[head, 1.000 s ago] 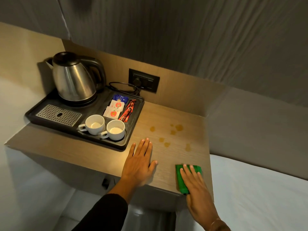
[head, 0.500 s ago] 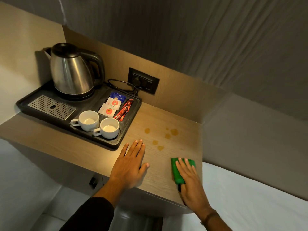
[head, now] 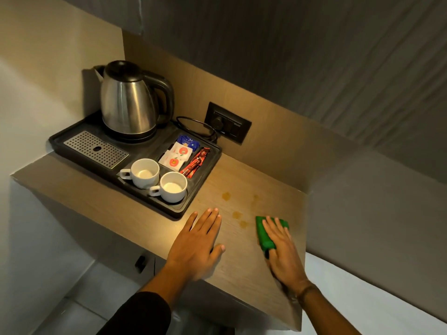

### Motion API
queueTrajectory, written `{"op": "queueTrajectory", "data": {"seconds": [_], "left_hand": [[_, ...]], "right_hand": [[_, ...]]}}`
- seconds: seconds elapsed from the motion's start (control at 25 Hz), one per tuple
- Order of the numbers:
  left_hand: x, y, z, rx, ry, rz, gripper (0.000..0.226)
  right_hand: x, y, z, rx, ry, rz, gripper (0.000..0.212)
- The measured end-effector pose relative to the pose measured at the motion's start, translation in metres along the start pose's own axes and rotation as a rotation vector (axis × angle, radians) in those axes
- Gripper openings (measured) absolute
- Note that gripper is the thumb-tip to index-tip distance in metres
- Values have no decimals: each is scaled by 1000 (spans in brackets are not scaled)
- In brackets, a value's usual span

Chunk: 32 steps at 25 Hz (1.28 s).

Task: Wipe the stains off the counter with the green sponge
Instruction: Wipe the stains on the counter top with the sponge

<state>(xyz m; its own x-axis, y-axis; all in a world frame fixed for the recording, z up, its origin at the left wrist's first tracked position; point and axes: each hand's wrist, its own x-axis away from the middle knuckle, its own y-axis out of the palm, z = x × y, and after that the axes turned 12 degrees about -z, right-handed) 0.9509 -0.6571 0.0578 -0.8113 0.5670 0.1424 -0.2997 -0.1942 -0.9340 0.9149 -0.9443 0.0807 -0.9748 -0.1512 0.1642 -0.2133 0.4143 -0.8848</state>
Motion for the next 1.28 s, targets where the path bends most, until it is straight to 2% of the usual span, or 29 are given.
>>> {"op": "queueTrajectory", "data": {"seconds": [0.12, 0.2, 0.24, 0.32, 0.44, 0.56, 0.68, 0.76, 0.8, 0.88, 0.96, 1.04, 1.16, 1.28], "left_hand": [[-1, 1, 0, -2, 5, -4, 79], [-1, 2, -1, 11, 7, 2, 78], [-1, 2, -1, 14, 4, 10, 78], [-1, 1, 0, 22, 1, 8, 78], [0, 0, 0, 13, -2, -4, 78], [0, 0, 0, 2, 1, 6, 77], [0, 1, 0, 3, 0, -11, 77], [0, 0, 1, -1, -4, -12, 78], [-1, 0, 1, -1, -4, -11, 78], [0, -1, 2, 7, -6, -17, 78], [0, -2, 3, 5, -9, -16, 78], [0, -4, 3, -5, -6, -24, 78], [1, -4, 3, -3, -2, -31, 77], [1, -4, 2, -5, -1, -29, 77]], "right_hand": [[-38, -30, 12, -22, 140, 71, 71], [-90, -42, -12, -30, 247, 108, 70], [-108, -40, -29, -47, 236, 87, 72], [-115, -23, -52, -52, 93, 26, 74], [-51, 6, -39, 21, -152, -88, 79], [-26, -10, -5, 1, -121, -60, 79], [-91, -33, -22, 21, 27, 12, 71], [-138, -36, -55, -1, 69, 2, 73], [-150, -32, -69, -10, 44, -23, 75], [-141, -17, -79, 33, -126, -120, 79], [-97, -1, -63, 119, -295, -194, 80], [-48, 2, -29, 141, -334, -193, 78], [-45, -17, -2, 89, -259, -155, 82], [-108, -29, -38, 43, -88, -86, 80]]}}
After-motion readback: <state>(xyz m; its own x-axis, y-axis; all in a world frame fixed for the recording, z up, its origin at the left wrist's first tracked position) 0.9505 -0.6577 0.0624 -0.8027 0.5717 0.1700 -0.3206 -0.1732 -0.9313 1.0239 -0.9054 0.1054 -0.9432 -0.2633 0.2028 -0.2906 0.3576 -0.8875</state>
